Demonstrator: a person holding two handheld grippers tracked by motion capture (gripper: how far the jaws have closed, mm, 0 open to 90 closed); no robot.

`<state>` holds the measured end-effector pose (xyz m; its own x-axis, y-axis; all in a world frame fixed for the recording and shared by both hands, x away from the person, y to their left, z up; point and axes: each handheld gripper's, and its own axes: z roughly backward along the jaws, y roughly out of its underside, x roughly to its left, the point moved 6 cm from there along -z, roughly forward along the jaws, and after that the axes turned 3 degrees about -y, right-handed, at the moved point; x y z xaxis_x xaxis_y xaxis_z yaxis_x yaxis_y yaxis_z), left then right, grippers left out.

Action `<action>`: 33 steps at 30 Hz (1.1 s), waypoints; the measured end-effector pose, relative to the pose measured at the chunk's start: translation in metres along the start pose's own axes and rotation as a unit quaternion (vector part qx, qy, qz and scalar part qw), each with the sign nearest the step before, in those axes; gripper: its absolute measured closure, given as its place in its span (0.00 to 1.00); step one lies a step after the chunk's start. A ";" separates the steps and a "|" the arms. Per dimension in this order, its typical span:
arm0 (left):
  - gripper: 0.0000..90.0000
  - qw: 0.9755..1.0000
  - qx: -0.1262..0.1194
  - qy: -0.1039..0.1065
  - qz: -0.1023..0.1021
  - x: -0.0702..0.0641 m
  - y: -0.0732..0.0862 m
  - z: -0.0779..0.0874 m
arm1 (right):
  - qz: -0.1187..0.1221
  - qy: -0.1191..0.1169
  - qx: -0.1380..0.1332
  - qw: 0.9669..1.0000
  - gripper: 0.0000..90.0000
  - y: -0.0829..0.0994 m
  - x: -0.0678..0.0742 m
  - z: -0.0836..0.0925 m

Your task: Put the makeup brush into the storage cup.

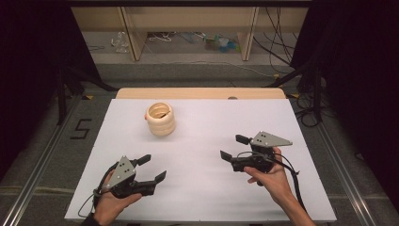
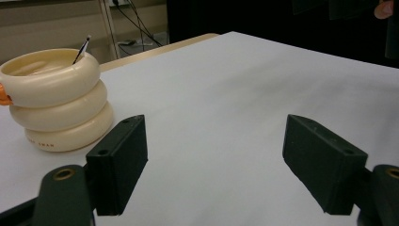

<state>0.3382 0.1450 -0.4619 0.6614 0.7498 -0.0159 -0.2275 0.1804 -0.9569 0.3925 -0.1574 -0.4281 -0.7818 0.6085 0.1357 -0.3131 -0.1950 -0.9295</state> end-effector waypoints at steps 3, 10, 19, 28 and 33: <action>0.25 1.000 0.000 0.000 0.000 0.000 0.000 0.000 | -0.007 -0.005 -0.002 1.000 0.19 0.002 0.002 0.002; 0.25 1.000 0.003 -0.002 -0.001 0.001 0.000 0.001 | 0.000 -0.001 0.005 1.000 0.18 0.008 0.003 0.006; 0.25 1.000 0.003 -0.003 -0.004 0.002 0.000 0.001 | -0.003 0.004 0.000 1.000 0.19 0.013 0.003 0.011; 0.25 1.000 0.003 -0.003 -0.001 0.001 0.000 0.001 | 0.005 0.004 -0.003 1.000 0.19 0.020 0.007 0.016; 0.25 1.000 0.000 -0.001 -0.003 0.001 0.000 0.000 | 0.002 0.002 -0.002 1.000 0.18 0.024 0.008 0.022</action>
<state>0.3388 0.1461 -0.4619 0.6618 0.7496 -0.0093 -0.2236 0.1856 -0.9568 0.3668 -0.1740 -0.4417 -0.7806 0.6114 0.1297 -0.3077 -0.1953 -0.9312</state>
